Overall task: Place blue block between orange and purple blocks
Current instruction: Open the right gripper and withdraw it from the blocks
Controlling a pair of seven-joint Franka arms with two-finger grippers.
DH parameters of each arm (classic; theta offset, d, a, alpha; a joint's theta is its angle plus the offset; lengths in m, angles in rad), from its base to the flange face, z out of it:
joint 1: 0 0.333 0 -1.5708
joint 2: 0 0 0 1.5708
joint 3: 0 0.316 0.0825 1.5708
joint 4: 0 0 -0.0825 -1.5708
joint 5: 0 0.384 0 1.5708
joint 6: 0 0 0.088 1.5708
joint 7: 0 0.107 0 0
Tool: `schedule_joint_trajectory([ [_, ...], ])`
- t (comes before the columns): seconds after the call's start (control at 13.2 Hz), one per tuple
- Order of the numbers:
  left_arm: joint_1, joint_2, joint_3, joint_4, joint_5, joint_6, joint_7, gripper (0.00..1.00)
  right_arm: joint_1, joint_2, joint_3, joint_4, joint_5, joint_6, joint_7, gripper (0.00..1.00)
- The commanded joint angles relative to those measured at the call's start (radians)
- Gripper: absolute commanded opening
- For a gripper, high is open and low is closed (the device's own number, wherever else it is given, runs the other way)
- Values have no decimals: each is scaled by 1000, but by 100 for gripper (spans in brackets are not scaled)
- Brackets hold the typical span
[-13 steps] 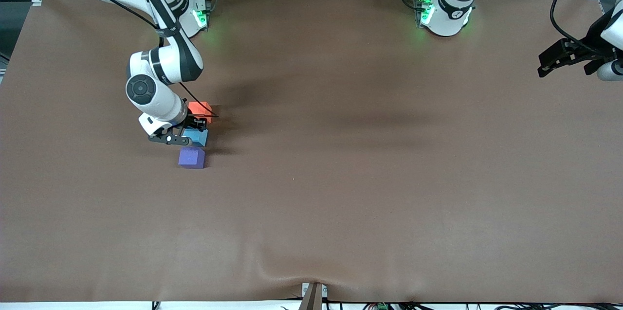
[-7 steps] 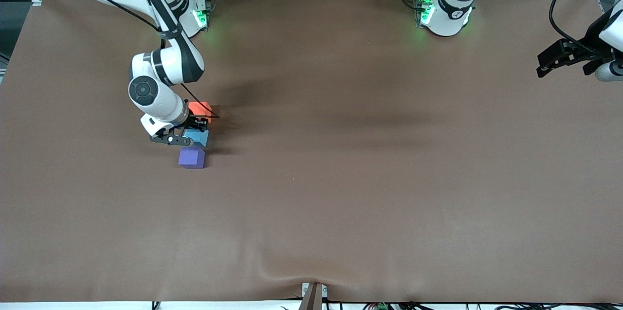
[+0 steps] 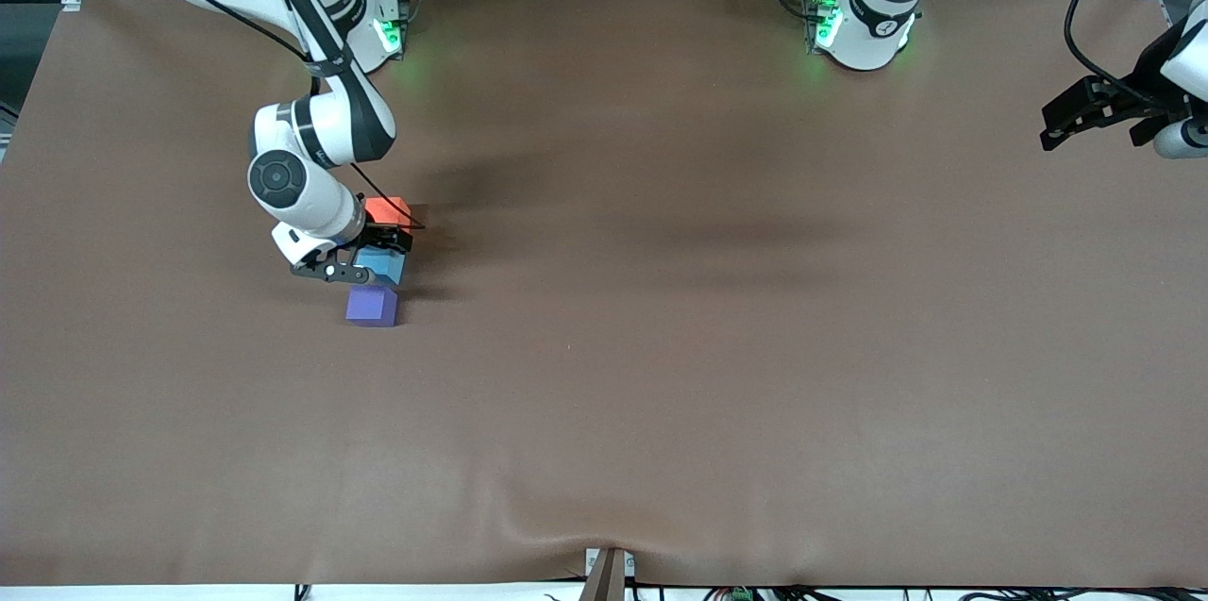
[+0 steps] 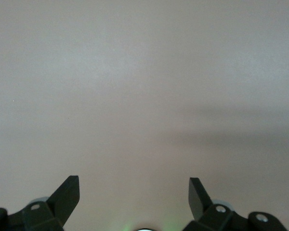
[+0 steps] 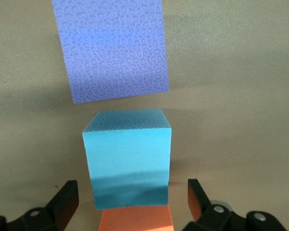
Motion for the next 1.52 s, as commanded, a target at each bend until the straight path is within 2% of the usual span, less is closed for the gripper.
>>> schedule_joint_trajectory([
  [0.0,7,-1,-4,5,-20,-3,-13,100,-20,-55,9,90,-16,-163,8,100],
  [0.15,9,-1,-4,5,-20,-3,-13,100,-20,-80,9,218,-4,-354,20,100],
  [0.46,9,0,-3,7,-20,-2,-13,100,-23,-123,8,479,-1,-625,66,100],
  [0.68,7,2,-3,7,-20,-2,-13,100,-99,-121,8,717,-1,-861,16,100],
  [0.83,6,2,-3,7,-20,3,-13,100,-179,-129,8,800,-1,-950,-144,100],
  [0.99,7,2,-3,7,-20,3,-13,100,-260,-144,3,842,-18,-1024,-310,100],
  [1.14,7,2,-3,7,-20,3,-11,100,-351,-202,8,840,-18,-1035,-453,100],
  [1.21,9,2,-3,7,-20,3,-13,100,-363,-230,8,834,-18,-1050,-456,100],
  [1.29,9,0,-3,7,-20,3,-11,100,-365,-259,8,811,-18,-1061,-440,100],
  [1.44,11,0,-3,7,-20,1,-11,100,-357,-365,14,684,-18,-1021,-385,100],
])
